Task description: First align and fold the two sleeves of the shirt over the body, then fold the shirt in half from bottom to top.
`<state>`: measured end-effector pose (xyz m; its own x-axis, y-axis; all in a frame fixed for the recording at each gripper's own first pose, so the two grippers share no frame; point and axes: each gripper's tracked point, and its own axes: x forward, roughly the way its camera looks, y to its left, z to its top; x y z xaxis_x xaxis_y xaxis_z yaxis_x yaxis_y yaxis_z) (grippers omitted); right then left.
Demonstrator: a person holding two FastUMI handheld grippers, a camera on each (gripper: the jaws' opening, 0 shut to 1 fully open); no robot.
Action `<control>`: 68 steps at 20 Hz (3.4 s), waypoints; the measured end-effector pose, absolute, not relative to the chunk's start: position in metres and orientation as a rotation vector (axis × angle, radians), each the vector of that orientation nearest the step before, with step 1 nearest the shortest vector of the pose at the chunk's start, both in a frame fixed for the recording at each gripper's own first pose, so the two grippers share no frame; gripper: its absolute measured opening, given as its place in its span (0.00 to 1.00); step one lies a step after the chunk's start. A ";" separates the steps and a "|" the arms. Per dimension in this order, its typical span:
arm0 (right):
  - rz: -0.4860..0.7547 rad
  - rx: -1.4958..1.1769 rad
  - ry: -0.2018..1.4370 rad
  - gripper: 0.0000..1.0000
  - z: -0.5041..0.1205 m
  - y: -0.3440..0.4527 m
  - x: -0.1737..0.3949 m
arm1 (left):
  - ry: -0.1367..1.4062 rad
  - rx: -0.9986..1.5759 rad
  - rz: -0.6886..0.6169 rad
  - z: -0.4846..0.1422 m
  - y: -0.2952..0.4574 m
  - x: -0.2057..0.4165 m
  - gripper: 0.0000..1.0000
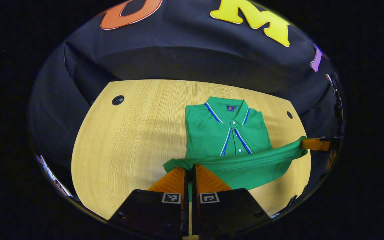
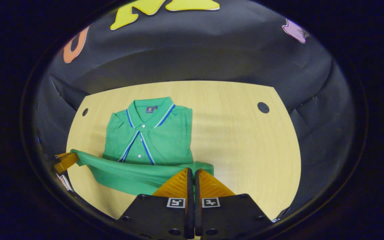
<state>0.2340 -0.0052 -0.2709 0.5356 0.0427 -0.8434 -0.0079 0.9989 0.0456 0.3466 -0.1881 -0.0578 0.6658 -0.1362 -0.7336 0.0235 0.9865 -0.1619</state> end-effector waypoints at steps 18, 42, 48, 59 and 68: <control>0.023 0.032 0.715 0.00 -0.316 0.009 0.406 | 0.586 -0.079 -0.057 -0.072 -0.192 0.514 0.06; 0.049 0.090 0.574 0.96 -0.186 0.025 0.319 | 0.441 -0.119 -0.032 0.036 -0.180 0.443 0.99; 0.009 -0.007 0.338 0.99 -0.067 0.012 0.221 | 0.267 -0.063 -0.018 0.116 -0.186 0.370 0.98; 0.018 0.050 0.178 0.96 -0.002 0.019 0.083 | 0.143 -0.099 -0.015 0.178 -0.173 0.249 0.98; -0.032 0.073 0.068 0.96 0.020 -0.009 0.024 | 0.066 -0.096 -0.004 0.198 -0.164 0.188 0.98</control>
